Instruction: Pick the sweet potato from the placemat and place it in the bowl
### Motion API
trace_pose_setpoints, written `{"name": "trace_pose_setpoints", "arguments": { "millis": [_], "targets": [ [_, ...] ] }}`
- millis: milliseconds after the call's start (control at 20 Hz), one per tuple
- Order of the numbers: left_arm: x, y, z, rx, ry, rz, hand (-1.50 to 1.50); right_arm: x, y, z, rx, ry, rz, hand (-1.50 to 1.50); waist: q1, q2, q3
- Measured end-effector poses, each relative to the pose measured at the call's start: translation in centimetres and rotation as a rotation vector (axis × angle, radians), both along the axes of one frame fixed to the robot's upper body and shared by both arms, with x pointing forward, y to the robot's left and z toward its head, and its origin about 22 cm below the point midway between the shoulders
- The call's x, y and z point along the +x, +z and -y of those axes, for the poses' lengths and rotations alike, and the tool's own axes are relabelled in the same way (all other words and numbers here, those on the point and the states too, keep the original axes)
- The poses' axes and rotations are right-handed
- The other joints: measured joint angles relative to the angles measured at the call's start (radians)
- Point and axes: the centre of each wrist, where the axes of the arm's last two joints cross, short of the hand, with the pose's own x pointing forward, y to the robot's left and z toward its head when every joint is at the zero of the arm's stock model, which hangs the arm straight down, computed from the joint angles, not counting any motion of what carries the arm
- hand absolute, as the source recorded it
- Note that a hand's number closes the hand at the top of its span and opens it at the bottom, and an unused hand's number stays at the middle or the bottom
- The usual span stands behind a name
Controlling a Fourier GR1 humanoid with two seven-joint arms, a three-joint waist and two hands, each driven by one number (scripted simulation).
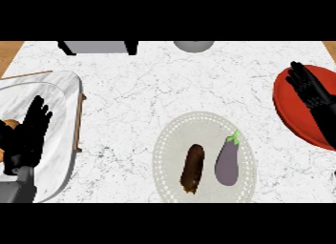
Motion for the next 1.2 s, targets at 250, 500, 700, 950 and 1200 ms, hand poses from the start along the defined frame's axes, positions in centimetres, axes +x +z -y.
{"name": "trace_pose_setpoints", "arguments": {
  "millis": [250, 500, 700, 950, 1200],
  "targets": [
    [1.8, 3.4, 0.9, 0.146, -0.086, 0.130, 0.00, 1.0, -1.1, -2.8, 0.040, 0.108, -0.137, 1.50, 0.010, 0.006, -0.013],
    [2.2, 5.3, 2.5, 0.253, -0.174, 0.221, 0.00, 1.4, -1.3, -2.2, -0.135, -0.093, -0.143, -1.50, -0.002, 0.002, -0.019],
    [2.2, 5.9, 4.1, 0.280, -0.199, 0.234, 0.00, 0.2, -1.2, -3.7, -0.158, -0.026, -0.111, -1.50, -0.005, 0.002, -0.018],
    [2.2, 6.0, 4.8, 0.288, -0.215, 0.241, 0.00, -0.5, 1.9, -5.7, -0.344, 0.100, -0.095, -1.50, -0.004, 0.002, -0.019],
    [2.6, 6.2, 5.0, 0.296, -0.229, 0.245, 0.00, -0.1, 4.8, -8.5, -0.575, 0.191, -0.167, -1.50, 0.006, 0.003, -0.021]
  ]
}}
